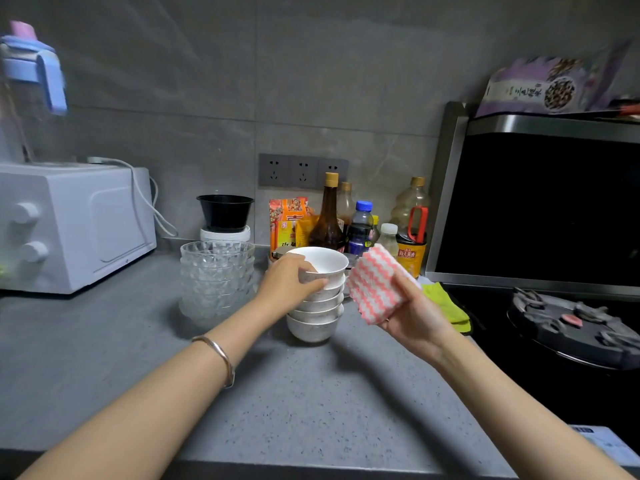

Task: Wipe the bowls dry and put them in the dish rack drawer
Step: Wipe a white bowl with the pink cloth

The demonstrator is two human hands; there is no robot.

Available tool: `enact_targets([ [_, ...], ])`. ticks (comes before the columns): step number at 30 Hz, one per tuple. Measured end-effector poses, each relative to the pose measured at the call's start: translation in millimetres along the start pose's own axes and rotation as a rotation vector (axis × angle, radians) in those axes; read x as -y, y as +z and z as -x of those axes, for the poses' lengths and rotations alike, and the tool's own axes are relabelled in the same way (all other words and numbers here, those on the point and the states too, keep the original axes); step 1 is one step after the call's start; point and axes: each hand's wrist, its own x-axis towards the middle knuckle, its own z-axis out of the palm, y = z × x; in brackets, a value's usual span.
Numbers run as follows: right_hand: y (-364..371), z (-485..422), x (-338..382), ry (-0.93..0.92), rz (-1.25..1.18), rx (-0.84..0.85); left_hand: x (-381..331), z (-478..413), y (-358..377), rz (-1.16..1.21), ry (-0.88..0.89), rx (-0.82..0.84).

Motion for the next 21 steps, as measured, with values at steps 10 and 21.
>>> enact_targets([
  [10,0.0,1.5,10.4,-0.090,-0.032,-0.003,-17.5,-4.6,-17.5,0.448,-0.029,-0.230],
  [21,61.0,28.3,-17.5,-0.190,-0.046,0.229,2.5,90.6,-65.0,0.946,-0.258,-0.160],
])
